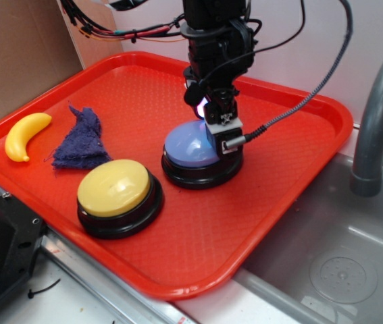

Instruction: Push the purple button.

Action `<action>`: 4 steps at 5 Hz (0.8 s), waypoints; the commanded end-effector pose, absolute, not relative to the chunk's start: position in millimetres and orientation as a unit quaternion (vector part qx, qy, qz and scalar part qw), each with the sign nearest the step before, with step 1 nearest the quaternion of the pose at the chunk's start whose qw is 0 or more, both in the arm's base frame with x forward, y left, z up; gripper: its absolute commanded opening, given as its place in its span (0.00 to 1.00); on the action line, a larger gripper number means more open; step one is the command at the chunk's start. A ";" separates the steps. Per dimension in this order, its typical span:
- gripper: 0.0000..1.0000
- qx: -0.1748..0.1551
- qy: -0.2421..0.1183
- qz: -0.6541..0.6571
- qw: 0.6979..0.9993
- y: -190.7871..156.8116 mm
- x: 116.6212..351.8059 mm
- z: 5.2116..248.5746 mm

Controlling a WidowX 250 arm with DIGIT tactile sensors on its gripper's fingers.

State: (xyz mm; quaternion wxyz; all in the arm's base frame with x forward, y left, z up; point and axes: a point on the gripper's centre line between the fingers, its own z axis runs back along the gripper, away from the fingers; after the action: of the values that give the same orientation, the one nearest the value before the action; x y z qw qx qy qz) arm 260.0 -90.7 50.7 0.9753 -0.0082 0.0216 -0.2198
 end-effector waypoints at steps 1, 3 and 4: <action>1.00 0.000 -0.008 -0.181 0.983 -73.7 245.1 86.7; 1.00 0.009 -0.028 -0.172 0.985 -72.9 235.0 110.5; 1.00 0.008 -0.036 -0.171 0.985 -73.1 232.9 119.9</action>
State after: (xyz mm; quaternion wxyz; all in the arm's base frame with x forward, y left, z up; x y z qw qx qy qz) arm 229.4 -70.3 105.9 0.9853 0.0113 -0.0048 -0.1701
